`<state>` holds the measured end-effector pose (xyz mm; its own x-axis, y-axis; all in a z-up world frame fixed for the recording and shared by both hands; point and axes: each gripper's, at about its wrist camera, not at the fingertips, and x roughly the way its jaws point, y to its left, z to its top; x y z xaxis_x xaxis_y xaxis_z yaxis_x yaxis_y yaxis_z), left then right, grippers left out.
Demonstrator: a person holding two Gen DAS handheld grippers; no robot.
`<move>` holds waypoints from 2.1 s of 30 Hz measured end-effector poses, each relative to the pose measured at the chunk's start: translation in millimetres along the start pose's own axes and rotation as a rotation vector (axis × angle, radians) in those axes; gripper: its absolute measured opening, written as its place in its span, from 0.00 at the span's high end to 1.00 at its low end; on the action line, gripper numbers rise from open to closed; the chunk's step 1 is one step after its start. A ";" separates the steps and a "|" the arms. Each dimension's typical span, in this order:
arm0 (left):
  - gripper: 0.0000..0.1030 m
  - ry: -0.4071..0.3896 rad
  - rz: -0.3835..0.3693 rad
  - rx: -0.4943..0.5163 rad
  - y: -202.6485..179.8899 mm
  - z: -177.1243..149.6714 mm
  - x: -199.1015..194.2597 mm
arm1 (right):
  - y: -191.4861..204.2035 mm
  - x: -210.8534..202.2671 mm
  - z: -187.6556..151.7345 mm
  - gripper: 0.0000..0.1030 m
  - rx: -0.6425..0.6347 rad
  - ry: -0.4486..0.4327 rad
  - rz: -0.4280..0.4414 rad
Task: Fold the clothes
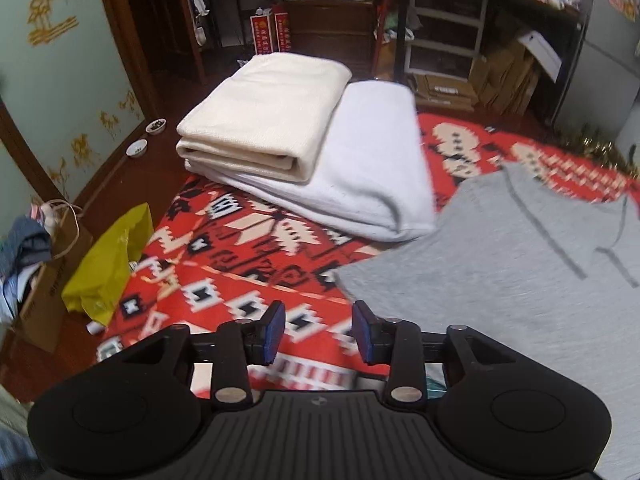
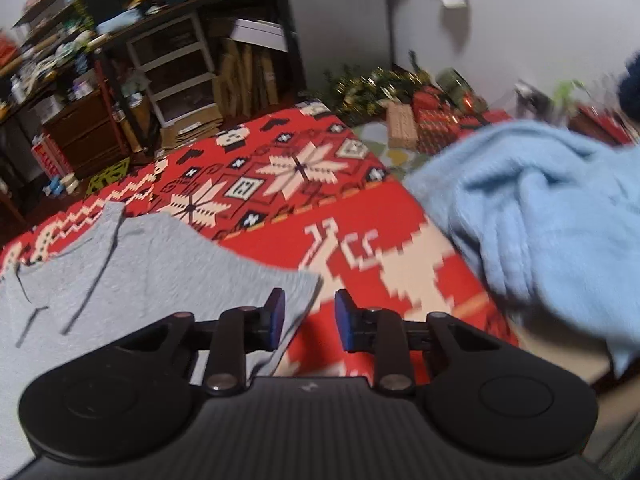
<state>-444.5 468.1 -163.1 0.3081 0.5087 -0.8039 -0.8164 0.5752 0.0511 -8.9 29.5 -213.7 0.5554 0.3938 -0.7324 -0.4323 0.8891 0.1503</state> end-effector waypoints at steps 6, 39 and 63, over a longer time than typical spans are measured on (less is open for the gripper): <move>0.64 0.010 -0.011 -0.009 -28.1 -6.1 -18.6 | 0.8 24.6 0.2 0.74 -0.081 -0.009 0.018; 0.70 -0.008 -0.163 0.063 -82.2 -22.4 -34.4 | 32.8 -50.3 -19.9 0.82 -0.064 -0.037 0.111; 0.69 0.115 -0.404 0.236 -91.5 -121.3 -23.9 | 84.4 -108.1 -144.9 0.80 -0.244 0.209 0.194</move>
<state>-436.4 325.6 -220.4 0.5110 0.1479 -0.8468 -0.5049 0.8489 -0.1564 -208.3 28.2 -218.0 0.3003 0.4714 -0.8293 -0.6858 0.7109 0.1558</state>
